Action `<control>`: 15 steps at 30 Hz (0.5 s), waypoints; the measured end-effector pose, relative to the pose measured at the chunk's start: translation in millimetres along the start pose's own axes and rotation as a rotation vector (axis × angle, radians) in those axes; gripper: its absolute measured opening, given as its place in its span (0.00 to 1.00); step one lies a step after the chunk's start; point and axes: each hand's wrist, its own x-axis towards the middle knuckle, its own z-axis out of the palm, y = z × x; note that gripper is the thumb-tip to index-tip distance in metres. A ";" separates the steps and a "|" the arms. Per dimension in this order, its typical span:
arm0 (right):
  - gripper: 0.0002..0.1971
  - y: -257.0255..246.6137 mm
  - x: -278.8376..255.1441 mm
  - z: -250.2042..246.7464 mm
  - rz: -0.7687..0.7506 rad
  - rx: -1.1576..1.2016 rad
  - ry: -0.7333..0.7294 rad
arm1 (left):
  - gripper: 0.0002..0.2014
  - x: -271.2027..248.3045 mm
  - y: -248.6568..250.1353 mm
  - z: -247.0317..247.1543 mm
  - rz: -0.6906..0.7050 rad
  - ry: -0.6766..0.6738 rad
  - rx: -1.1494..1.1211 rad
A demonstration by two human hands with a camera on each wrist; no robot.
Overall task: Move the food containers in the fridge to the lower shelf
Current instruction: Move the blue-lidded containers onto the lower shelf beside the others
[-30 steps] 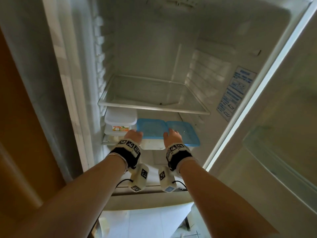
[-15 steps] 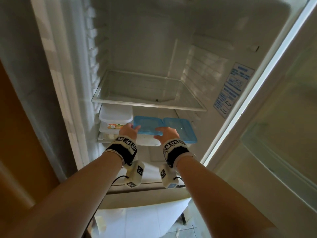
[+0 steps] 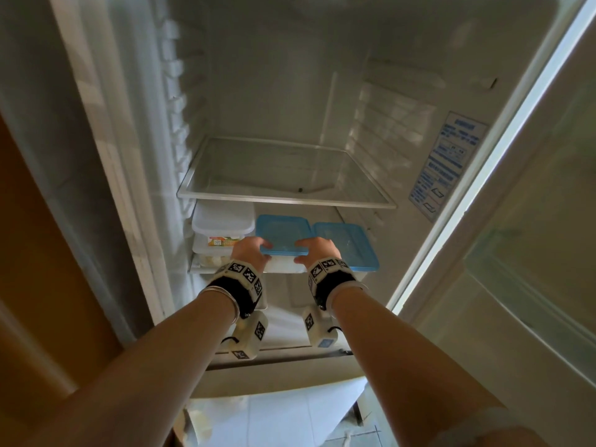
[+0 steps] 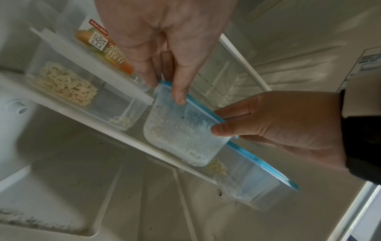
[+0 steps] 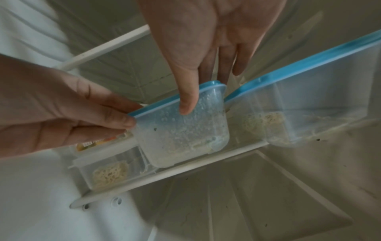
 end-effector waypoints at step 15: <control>0.27 0.7 36.9 7.6 -0.003 -0.064 -0.058 | 0.15 29.1 -2.9 5.5 -0.008 0.000 0.029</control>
